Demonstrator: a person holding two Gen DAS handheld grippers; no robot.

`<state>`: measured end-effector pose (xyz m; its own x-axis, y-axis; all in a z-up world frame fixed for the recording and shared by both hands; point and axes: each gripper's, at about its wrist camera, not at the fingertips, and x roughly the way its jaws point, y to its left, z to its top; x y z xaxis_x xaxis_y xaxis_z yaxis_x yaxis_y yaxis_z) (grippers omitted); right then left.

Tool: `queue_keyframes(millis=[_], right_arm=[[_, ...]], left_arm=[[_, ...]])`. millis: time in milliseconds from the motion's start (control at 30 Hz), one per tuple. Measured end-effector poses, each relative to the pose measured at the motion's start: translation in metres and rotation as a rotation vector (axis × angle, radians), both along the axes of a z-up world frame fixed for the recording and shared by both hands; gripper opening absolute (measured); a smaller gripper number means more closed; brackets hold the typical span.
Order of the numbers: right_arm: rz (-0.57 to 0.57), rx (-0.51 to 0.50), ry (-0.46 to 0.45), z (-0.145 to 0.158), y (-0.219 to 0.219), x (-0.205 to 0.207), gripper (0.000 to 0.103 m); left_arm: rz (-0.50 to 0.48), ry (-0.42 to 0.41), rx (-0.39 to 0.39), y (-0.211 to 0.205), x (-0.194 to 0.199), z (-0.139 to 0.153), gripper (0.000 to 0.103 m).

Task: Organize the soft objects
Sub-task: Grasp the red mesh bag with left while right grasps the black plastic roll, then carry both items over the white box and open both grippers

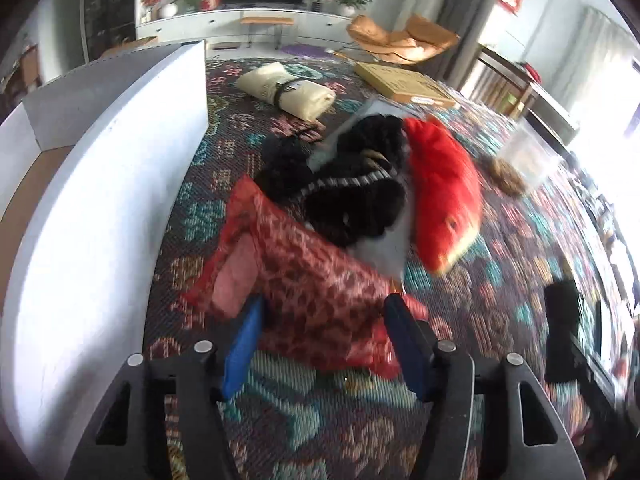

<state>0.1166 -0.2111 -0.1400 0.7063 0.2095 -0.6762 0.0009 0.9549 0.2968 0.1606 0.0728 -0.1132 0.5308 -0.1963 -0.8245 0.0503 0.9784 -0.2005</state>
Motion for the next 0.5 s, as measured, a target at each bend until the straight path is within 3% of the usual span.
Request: queue_keyframes(millis=[100,167,200,233,333,433,467,500], right_arm=[[-0.048,0.067,-0.001,-0.004,-0.015,-0.001,0.04],[-0.07,0.103,0.011,-0.007,-0.022,0.0,0.04],[-0.075,0.115,0.014,-0.008,-0.024,-0.001,0.04],[-0.078,0.122,0.013,-0.008,-0.026,-0.001,0.04],[-0.076,0.118,-0.005,-0.004,-0.024,-0.006,0.04],[-0.066,0.099,-0.005,-0.004,-0.02,-0.006,0.04],[-0.063,0.096,-0.003,-0.004,-0.02,-0.006,0.04],[-0.062,0.093,-0.003,-0.004,-0.019,-0.006,0.04]], left_arm=[[-0.033,-0.024,-0.021,0.01,-0.032,0.008,0.057],[-0.012,-0.031,-0.05,0.013,-0.031,0.01,0.065],[0.016,-0.022,-0.048,0.013,-0.026,0.009,0.085],[0.049,-0.009,-0.049,0.012,-0.017,0.008,0.095],[0.082,0.002,-0.125,0.005,0.015,0.001,0.095],[0.136,0.085,-0.076,-0.006,0.051,-0.019,0.096],[0.147,0.067,-0.045,-0.007,0.053,-0.019,0.094],[0.16,0.027,-0.023,-0.005,0.049,-0.015,0.068]])
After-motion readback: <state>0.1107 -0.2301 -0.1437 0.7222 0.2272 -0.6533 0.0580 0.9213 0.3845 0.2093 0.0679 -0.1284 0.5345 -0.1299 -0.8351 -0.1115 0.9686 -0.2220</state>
